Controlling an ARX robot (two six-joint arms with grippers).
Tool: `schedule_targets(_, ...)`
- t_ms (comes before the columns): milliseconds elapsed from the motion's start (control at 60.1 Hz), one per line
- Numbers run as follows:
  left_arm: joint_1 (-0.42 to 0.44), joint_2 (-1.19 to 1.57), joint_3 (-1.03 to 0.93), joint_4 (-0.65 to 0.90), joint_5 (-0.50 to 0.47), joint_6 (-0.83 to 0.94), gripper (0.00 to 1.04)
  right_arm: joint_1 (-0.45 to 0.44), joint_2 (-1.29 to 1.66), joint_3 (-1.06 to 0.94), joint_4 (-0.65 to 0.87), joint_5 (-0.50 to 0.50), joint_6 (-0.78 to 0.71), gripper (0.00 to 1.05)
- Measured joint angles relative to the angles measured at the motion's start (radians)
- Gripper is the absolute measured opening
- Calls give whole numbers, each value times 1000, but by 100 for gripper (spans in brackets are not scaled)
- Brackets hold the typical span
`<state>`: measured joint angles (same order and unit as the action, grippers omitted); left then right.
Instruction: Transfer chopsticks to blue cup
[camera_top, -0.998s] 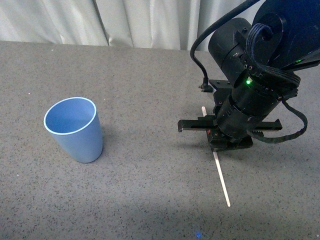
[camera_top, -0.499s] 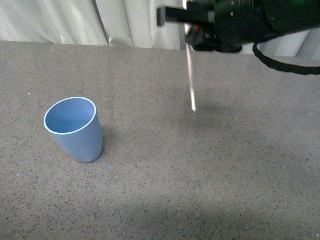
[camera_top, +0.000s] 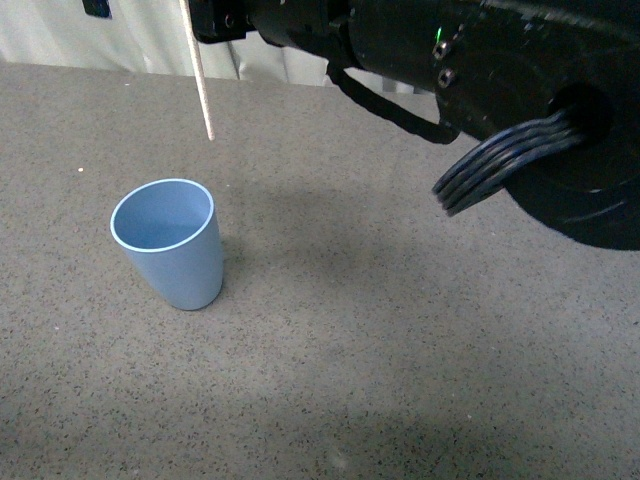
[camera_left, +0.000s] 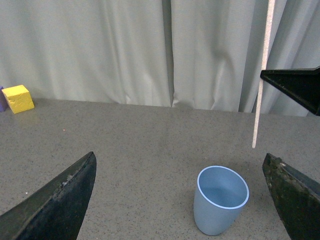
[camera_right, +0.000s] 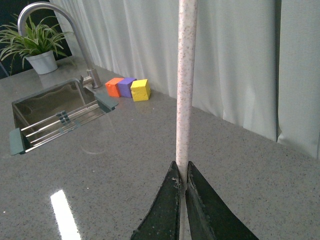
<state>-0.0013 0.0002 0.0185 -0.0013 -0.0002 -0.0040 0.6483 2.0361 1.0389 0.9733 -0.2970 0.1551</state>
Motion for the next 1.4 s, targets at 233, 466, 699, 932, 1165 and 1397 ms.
schedule_targets(233, 0, 0, 0, 0, 0, 0, 98, 35, 82, 28, 28, -56, 34, 1)
schedule_targets(466, 0, 0, 0, 0, 0, 0, 98, 59, 143, 28, 31, -61, 51, 1)
schedule_targets(699, 0, 0, 0, 0, 0, 0, 98, 63, 184, 28, 3, -71, 58, 1)
schedule_targets(932, 0, 0, 0, 0, 0, 0, 98, 63, 184, 28, -8, -73, 60, 13)
schedule_targets(1165, 0, 0, 0, 0, 0, 0, 98, 62, 184, 28, -6, -80, 62, 54)
schedule_targets(1397, 0, 0, 0, 0, 0, 0, 98, 62, 184, 28, 8, -82, 58, 97)
